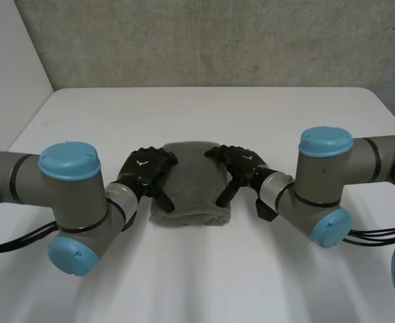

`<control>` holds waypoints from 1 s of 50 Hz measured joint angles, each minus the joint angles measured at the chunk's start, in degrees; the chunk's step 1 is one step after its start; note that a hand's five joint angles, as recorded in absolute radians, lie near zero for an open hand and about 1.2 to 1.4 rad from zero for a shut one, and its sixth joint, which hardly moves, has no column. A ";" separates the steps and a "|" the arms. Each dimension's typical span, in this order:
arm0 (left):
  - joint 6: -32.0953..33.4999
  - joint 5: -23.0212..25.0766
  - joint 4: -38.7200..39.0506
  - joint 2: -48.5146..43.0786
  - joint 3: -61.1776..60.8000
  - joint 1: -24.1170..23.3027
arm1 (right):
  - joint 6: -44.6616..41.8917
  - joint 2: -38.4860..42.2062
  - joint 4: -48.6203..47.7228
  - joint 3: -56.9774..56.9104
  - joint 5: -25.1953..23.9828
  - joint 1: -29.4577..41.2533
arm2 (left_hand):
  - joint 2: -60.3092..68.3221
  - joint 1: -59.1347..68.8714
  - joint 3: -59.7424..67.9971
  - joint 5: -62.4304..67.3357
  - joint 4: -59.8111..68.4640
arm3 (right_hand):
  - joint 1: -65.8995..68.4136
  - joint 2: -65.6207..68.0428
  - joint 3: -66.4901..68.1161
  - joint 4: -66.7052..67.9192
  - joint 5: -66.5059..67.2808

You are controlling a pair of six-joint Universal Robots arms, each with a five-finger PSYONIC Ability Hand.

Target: Fold the towel.

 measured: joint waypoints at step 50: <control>-6.84 -7.81 -15.00 27.23 7.98 0.77 | -14.73 -39.86 5.52 13.70 7.09 -10.33 | -4.05 -2.34 0.00 -2.73 0.00 | -0.31 0.00 0.00 0.00 0.00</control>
